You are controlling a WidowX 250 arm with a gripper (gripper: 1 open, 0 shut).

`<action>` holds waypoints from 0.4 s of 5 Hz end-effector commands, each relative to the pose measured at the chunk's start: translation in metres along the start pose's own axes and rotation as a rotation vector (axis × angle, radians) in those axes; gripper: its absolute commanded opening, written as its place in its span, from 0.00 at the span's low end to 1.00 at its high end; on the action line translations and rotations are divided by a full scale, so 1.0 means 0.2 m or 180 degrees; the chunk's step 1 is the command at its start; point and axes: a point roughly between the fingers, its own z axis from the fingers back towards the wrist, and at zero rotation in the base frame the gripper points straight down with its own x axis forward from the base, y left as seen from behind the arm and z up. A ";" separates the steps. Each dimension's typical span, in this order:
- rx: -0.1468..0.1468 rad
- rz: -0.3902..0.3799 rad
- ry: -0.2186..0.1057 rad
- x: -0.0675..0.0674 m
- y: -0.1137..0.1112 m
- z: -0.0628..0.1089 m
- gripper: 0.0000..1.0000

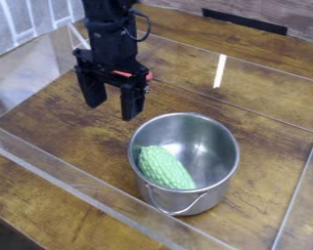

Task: Put the green object in the silver pot

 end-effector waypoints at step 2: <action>0.0043 0.0331 -0.0249 0.02 -0.01 0.09 1.00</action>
